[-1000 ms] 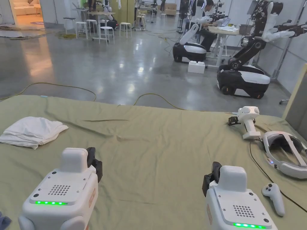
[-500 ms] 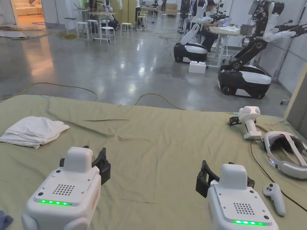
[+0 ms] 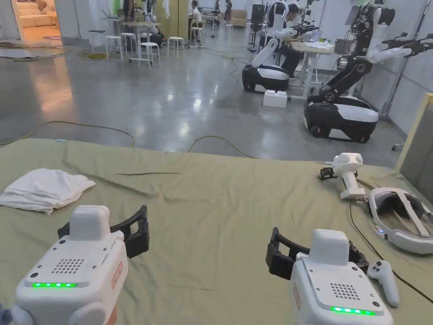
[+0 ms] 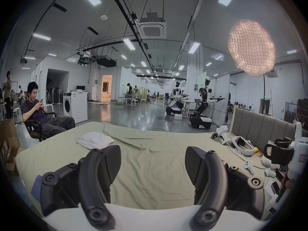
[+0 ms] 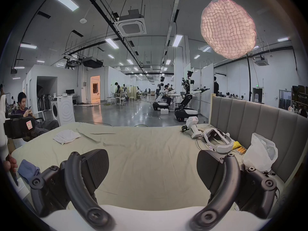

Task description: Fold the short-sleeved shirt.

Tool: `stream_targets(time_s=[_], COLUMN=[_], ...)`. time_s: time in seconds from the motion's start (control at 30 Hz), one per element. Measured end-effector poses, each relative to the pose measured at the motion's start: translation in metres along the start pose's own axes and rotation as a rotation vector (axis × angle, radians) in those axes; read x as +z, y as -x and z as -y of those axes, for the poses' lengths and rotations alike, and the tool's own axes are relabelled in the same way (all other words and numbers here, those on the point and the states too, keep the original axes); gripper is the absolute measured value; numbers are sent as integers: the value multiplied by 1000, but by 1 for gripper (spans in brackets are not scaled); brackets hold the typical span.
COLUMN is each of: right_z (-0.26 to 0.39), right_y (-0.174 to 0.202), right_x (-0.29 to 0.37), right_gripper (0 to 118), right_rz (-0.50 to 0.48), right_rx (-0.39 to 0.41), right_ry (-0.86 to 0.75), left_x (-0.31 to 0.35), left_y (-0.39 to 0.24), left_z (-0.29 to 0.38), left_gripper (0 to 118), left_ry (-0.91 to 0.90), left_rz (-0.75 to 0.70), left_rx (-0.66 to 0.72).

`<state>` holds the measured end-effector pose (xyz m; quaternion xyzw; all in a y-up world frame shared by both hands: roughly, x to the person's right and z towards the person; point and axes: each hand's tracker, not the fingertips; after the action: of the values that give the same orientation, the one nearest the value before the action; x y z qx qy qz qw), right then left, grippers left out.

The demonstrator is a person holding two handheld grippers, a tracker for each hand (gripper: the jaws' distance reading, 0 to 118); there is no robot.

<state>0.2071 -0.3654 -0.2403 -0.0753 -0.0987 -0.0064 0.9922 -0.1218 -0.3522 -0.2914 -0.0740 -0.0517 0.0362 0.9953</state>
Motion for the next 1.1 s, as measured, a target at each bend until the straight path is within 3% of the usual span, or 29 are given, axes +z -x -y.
stream_targets(time_s=[0.2, 0.4, 0.67, 0.9, 1.1], right_z=[-5, -6, -9, -14, -16], right_y=[-1, 6, -6, -1, 2], right_x=[-2, -9, -17, -18, -19], right_gripper=[108, 108, 108, 108, 108], right_rz=[-21, 67, 38, 62, 38], right_rx=[-16, -10, -143, -127, -169], right_ry=[-16, -5, 62, 89, 143], left_x=[-1, -5, -7, -7, -7], left_y=[-2, -4, -2, 2, 1], left_z=[-2, -1, 5, 5, 5], left_gripper=[85, 85, 85, 85, 85], left_ry=[-19, 4, 50, 41, 29], left_rz=[-4, 11, -5, -13, -10], left_rx=[-4, -63, -24, 11, -16])
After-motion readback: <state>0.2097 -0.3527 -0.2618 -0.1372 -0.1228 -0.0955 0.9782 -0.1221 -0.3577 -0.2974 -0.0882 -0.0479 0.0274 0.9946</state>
